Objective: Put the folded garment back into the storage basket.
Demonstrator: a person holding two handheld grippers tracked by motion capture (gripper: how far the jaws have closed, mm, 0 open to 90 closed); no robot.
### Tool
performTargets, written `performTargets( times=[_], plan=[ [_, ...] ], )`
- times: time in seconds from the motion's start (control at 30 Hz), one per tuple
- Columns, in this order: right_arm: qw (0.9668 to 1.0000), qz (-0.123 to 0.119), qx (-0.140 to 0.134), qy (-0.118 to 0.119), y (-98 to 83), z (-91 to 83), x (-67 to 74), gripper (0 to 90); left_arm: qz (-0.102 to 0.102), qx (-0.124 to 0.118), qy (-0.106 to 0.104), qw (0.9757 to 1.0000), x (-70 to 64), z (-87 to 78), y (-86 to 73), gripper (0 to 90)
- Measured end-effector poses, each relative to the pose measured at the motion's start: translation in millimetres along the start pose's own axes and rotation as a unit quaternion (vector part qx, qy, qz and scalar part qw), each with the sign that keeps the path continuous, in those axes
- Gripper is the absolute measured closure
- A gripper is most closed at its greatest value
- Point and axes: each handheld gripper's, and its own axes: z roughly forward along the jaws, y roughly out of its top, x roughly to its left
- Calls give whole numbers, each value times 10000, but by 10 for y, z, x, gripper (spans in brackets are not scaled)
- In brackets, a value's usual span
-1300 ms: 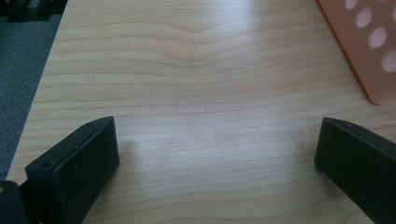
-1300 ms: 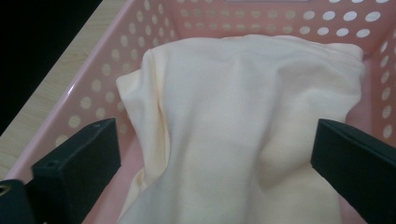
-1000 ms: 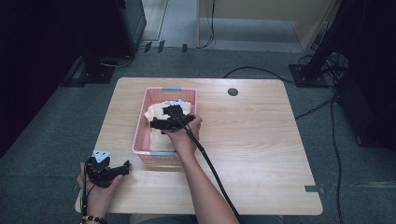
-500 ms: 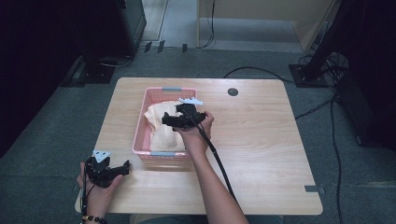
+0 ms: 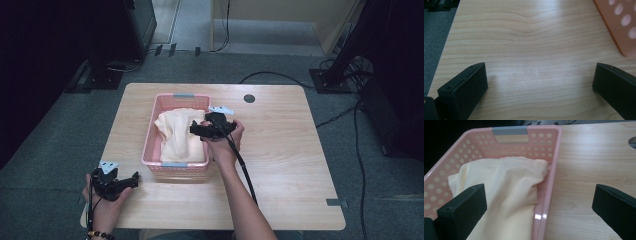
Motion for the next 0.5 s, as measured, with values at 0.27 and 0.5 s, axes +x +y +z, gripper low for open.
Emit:
performTargets(
  times=[0.27,0.5],
  plan=[
    [9999,84,-82,-108,-15,-61,-192,0,0,2,-1,10000,0,0,0,0],
    [9995,167,-112,-243,-42,-91,-379,0,-1,-1,-1,10000,0,0,0,0]
  ],
)
